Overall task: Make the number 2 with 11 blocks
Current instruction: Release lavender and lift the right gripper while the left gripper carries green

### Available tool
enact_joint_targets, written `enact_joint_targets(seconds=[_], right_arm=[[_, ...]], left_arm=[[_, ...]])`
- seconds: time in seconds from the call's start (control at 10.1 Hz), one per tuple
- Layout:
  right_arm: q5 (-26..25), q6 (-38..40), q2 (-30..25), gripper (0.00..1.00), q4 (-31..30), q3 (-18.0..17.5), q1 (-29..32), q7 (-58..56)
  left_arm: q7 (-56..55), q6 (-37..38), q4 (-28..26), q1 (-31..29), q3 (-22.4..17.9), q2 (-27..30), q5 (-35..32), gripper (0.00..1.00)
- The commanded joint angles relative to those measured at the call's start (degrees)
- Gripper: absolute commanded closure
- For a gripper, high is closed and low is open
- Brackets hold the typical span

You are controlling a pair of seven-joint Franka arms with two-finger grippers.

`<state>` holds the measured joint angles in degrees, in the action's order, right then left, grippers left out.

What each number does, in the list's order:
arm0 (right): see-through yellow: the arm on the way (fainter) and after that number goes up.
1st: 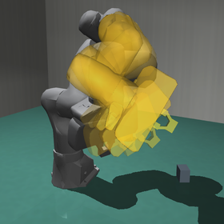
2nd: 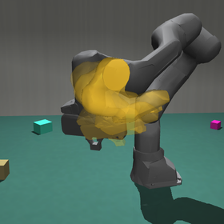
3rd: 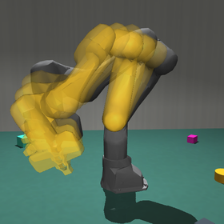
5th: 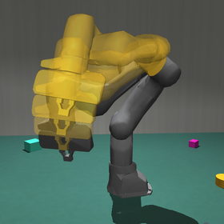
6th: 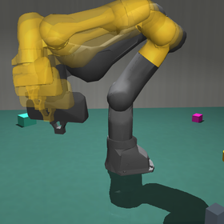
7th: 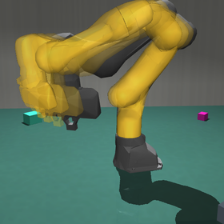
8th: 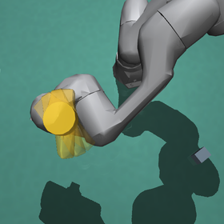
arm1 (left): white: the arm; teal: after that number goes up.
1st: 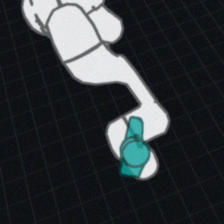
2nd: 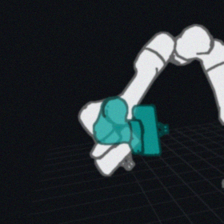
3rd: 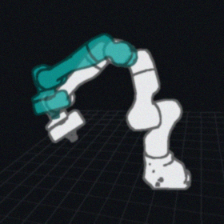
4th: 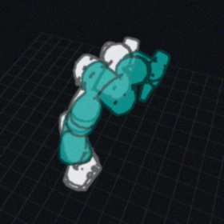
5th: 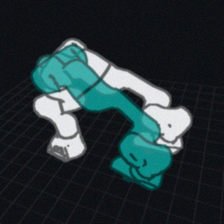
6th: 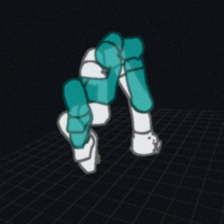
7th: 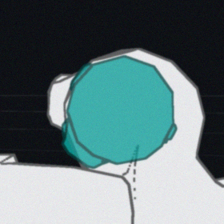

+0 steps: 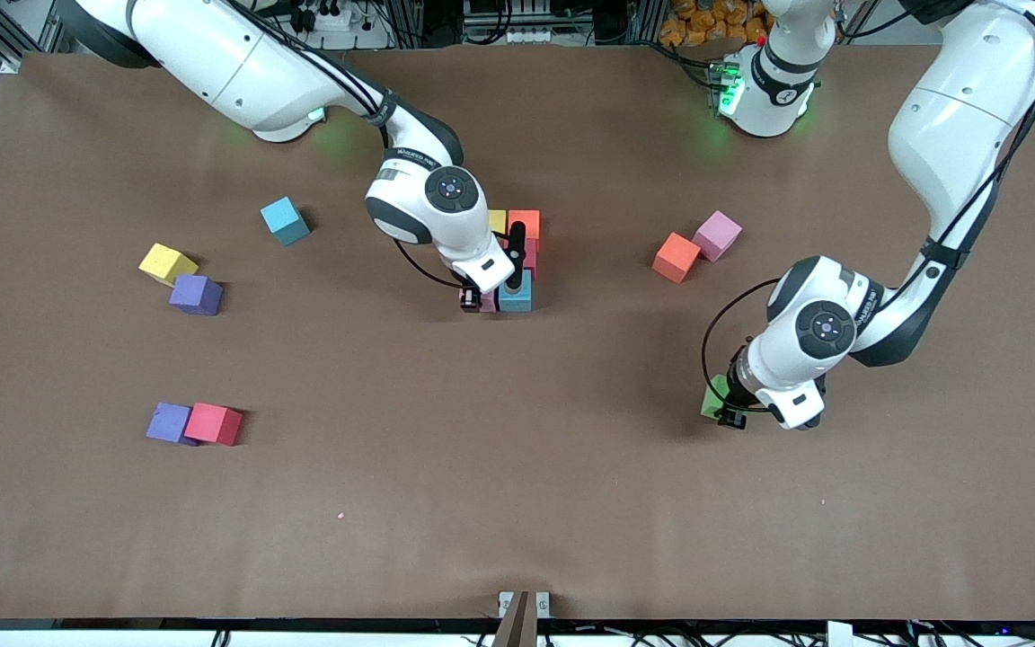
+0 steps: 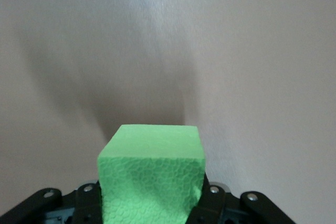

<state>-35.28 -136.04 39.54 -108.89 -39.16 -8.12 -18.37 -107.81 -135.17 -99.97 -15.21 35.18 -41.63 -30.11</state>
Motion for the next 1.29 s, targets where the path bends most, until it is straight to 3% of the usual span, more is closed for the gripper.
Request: enact_joint_targets(seconds=[0.0,0.1,0.3,0.6,0.79,0.99,1.19], right_arm=[[-0.66,0.16,1.50,0.19,2.19,1.01,-1.63,0.97],[-0.66,0.16,1.50,0.17,2.45,1.36,-1.89,0.97],[-0.58,0.25,1.50,0.00,2.45,1.45,-1.98,0.97],[0.30,1.12,0.19,0.00,2.28,0.76,-2.16,0.88],[2.14,5.40,-2.53,0.00,2.10,-1.70,-0.85,0.88],[7.06,8.58,-4.82,0.00,1.93,-4.33,1.52,0.36],[7.07,11.22,-6.48,0.00,1.93,-6.36,3.37,0.27]], left_arm=[[-3.98,3.06,1.35,2.29,-0.11,1.29,-0.74,0.49],[-4.69,4.03,1.80,2.99,-0.02,1.29,-0.56,0.49],[-7.32,5.70,1.97,3.52,0.85,1.99,-0.56,0.49],[-11.10,7.03,2.15,3.52,2.70,2.52,-0.56,0.49],[-13.99,8.25,2.24,3.44,4.63,2.87,-0.47,0.49],[-17.68,10.18,3.64,3.61,6.82,2.79,-0.47,0.49],[-20.41,11.24,4.08,4.66,8.50,2.79,0.40,0.49]])
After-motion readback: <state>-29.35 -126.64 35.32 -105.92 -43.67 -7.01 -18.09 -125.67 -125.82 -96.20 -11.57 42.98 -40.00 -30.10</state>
